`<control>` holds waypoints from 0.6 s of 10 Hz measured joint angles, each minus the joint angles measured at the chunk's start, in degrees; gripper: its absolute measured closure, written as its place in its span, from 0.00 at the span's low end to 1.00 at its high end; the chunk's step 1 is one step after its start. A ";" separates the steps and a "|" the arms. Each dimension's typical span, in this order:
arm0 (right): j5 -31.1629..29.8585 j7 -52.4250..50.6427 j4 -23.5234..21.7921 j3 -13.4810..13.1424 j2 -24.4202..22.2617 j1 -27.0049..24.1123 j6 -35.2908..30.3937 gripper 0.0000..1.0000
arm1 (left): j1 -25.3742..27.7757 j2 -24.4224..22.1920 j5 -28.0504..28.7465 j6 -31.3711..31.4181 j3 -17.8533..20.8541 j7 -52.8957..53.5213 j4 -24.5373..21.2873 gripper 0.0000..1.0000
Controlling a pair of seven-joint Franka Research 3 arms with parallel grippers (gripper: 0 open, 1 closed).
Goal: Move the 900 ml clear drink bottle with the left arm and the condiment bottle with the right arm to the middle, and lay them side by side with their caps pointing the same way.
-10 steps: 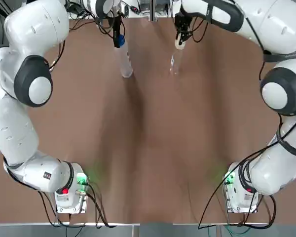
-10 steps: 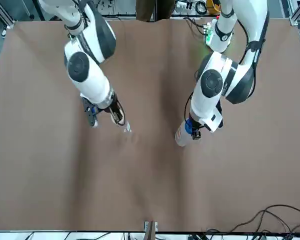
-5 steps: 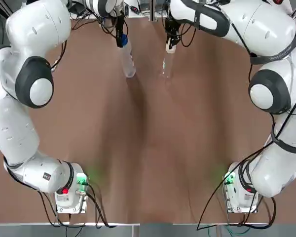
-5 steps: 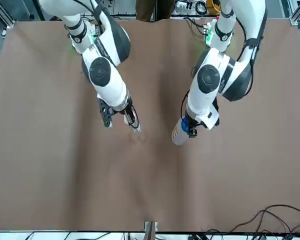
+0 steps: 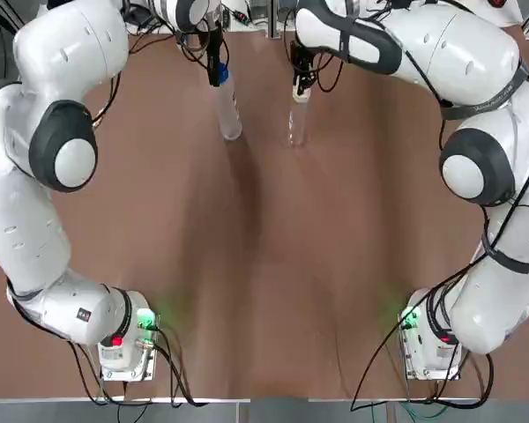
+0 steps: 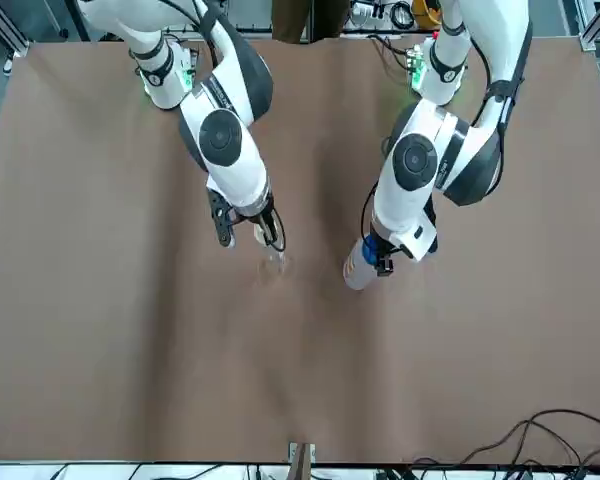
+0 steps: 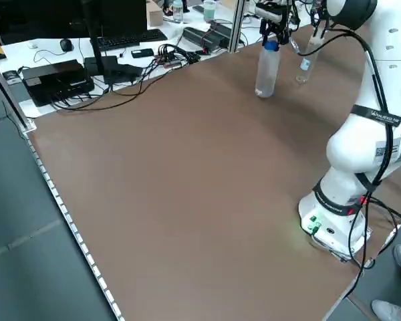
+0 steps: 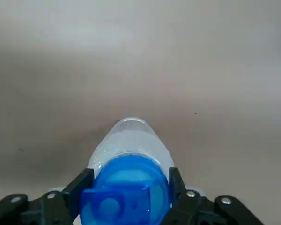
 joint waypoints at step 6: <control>-1.40 5.55 -0.37 -0.10 0.54 0.55 1.05 0.67 | 0.04 0.01 0.00 0.00 0.16 0.00 0.10 0.00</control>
